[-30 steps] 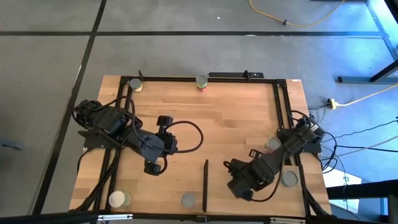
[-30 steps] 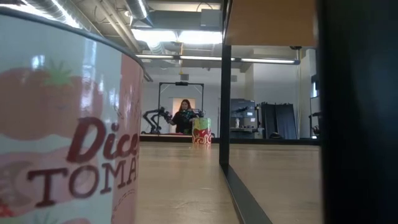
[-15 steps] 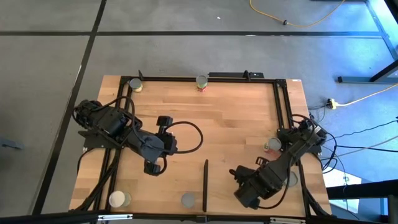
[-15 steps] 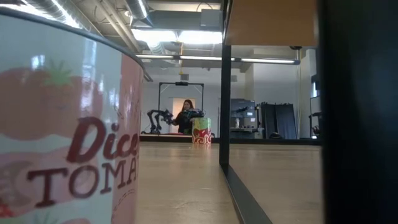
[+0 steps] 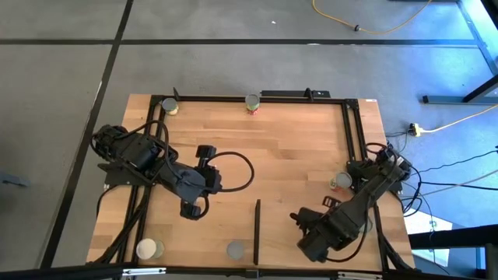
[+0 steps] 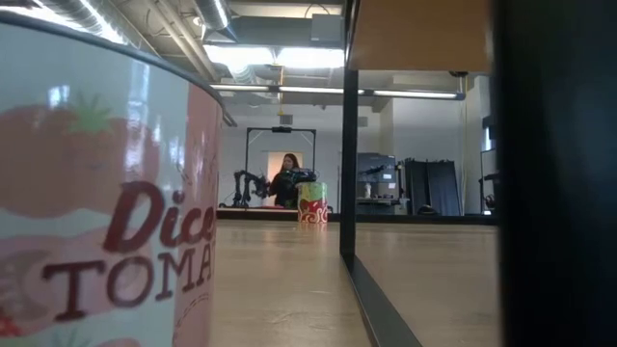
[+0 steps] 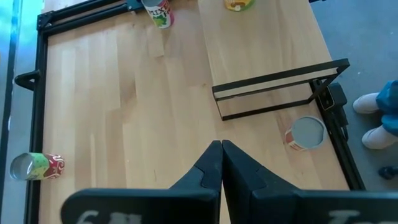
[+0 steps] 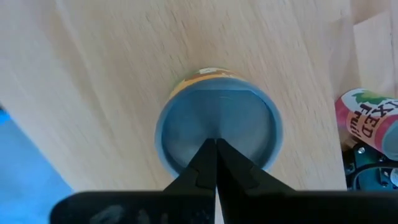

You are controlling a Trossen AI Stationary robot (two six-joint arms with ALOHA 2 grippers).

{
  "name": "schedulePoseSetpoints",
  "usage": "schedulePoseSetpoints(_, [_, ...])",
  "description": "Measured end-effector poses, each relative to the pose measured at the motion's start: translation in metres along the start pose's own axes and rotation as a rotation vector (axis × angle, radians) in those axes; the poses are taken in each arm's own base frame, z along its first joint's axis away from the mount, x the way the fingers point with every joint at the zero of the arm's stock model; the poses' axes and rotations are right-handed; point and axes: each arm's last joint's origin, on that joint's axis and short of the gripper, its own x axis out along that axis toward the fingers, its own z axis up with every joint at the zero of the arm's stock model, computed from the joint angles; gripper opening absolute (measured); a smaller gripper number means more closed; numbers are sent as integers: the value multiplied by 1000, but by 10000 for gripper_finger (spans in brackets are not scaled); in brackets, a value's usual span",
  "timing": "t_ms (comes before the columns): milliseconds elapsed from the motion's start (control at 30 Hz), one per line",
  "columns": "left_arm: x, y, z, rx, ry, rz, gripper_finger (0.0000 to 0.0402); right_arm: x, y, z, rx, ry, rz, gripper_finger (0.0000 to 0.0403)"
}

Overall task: Pick and place cans onto a shelf
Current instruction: Put the canned mushroom on the shelf

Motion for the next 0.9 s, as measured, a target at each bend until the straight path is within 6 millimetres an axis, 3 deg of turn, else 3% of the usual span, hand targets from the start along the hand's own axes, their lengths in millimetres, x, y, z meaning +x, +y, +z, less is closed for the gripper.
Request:
schedulePoseSetpoints(367, [0, 0, 0, 0, 0, -3, 0, -21, -13, -10, -25, -106, 28, 3])
schedulePoseSetpoints(667, [0, 0, 0, 0, 0, -3, 0, -22, -20, 9, 33, -313, -65, 3])
schedulePoseSetpoints(900, [0, 0, 0, -24, 0, -3, 0, 3, -31, 26, 74, -166, -100, 3])
